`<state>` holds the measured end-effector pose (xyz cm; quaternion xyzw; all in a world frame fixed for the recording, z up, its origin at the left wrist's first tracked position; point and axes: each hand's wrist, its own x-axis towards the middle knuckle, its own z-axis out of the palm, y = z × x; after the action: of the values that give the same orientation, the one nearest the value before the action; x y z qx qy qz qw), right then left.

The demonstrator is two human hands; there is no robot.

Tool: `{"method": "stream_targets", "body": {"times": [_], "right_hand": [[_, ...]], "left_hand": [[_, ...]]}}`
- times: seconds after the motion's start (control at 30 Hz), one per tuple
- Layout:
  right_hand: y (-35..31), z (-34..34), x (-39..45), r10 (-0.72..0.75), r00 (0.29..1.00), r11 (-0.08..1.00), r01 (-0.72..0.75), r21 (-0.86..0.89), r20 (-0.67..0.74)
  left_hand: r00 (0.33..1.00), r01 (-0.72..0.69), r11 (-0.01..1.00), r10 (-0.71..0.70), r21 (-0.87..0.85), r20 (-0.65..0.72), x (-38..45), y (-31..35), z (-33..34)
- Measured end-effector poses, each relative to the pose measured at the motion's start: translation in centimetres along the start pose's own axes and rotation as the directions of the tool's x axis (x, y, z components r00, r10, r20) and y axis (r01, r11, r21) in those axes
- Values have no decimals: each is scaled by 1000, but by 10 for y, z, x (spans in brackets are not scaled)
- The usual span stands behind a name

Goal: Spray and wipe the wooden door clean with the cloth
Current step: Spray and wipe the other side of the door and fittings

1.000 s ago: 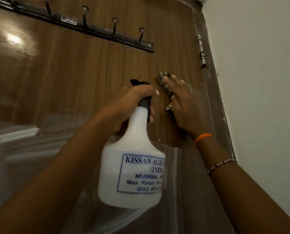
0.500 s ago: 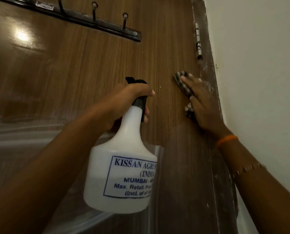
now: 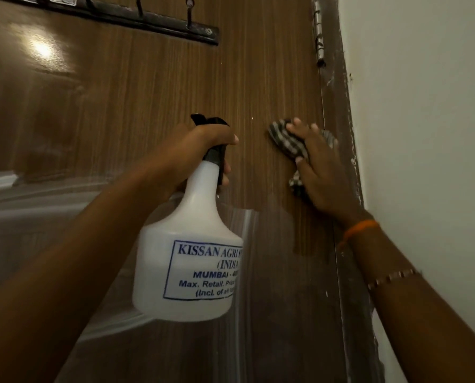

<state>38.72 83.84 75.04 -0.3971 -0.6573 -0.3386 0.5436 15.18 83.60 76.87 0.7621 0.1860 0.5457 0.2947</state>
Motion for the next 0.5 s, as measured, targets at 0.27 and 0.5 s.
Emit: {"method": "stream_targets", "body": {"times": [0.27, 0.5], "right_hand": [[4, -5, -14, -66, 997, 989, 60, 135, 42], [15, -3, -51, -167, 986, 985, 166, 49, 0]], "left_hand": [[999, -5, 999, 3, -35, -32, -21, -6, -12], [997, -73, 996, 73, 55, -5, -46, -17, -1]]}}
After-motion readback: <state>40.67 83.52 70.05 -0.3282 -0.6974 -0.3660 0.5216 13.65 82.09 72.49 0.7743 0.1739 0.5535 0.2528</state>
